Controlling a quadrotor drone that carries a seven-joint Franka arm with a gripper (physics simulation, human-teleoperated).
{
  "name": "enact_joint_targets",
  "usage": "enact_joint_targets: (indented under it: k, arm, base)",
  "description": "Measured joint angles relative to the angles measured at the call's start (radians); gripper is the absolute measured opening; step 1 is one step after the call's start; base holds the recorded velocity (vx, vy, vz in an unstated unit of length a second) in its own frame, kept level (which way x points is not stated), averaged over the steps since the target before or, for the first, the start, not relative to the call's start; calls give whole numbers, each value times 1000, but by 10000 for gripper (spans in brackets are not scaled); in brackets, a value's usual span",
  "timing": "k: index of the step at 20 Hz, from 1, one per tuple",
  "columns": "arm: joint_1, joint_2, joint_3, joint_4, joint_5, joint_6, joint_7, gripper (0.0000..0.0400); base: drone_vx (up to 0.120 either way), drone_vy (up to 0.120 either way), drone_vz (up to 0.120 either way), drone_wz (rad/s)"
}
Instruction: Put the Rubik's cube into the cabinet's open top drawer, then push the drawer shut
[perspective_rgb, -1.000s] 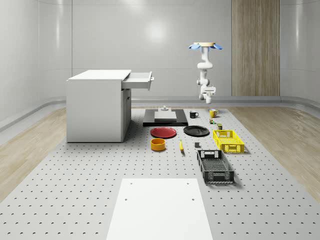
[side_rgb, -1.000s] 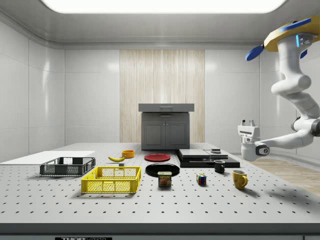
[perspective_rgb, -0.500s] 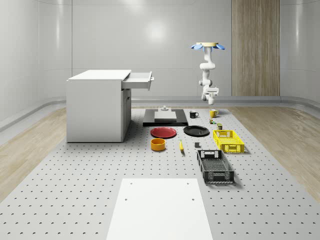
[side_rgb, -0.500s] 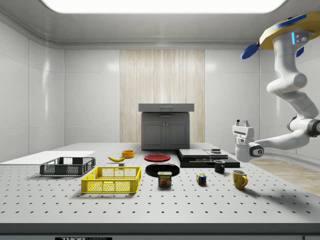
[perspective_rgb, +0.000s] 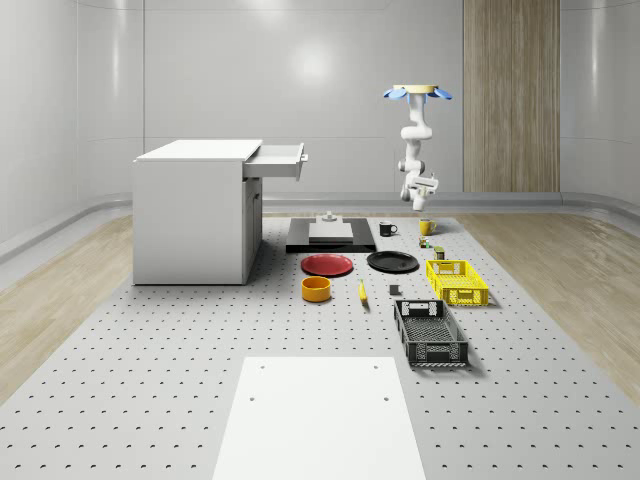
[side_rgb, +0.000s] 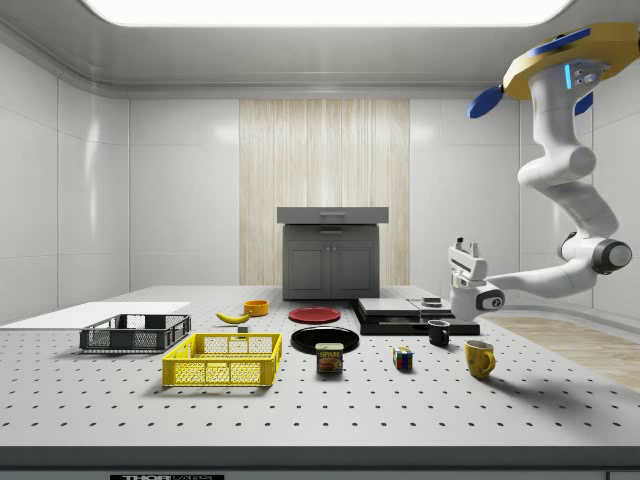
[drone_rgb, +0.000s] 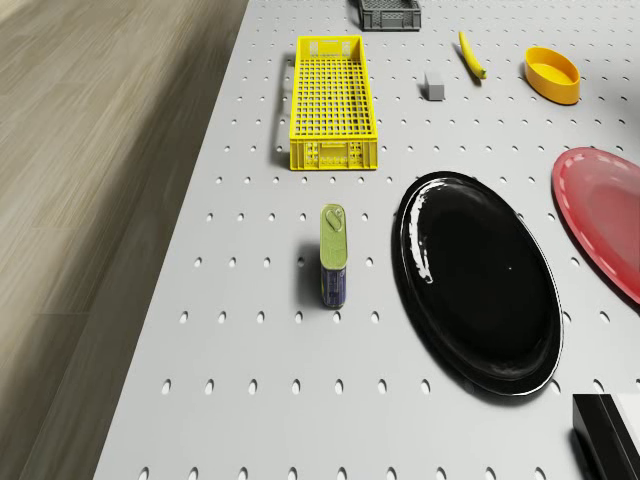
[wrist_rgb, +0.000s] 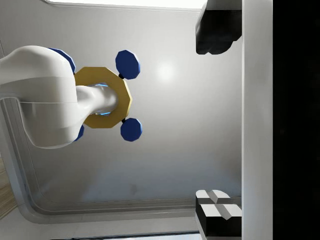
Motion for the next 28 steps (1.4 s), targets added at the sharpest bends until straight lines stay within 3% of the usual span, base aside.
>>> enact_joint_targets:
  k: [4,7,10,13,16,19,24,28]
  arm:
    - [-37,-9,115,-34,-165,8,24,400]
    - [-84,-25,254,-101,-369,18,57,400]
    - [-155,-55,435,-234,-654,31,118,400]
    - [-259,-97,626,-426,-994,31,219,400]
    - [-402,-141,788,-607,-1313,-6,351,400]
    - [-566,-180,908,-723,-1547,-74,479,400]
    - [-783,-240,1026,-800,-1739,-175,627,400]
    - [-883,-278,1075,-817,-1792,-215,692,400]
  base:
    - [120,0,0,0]
    - [120,0,-120,0]
    - [120,0,-120,0]
    - [120,0,-120,0]
    - [120,0,-120,0]
    - [120,0,-120,0]
    - [120,-32,-120,0]
    - [120,-120,-120,0]
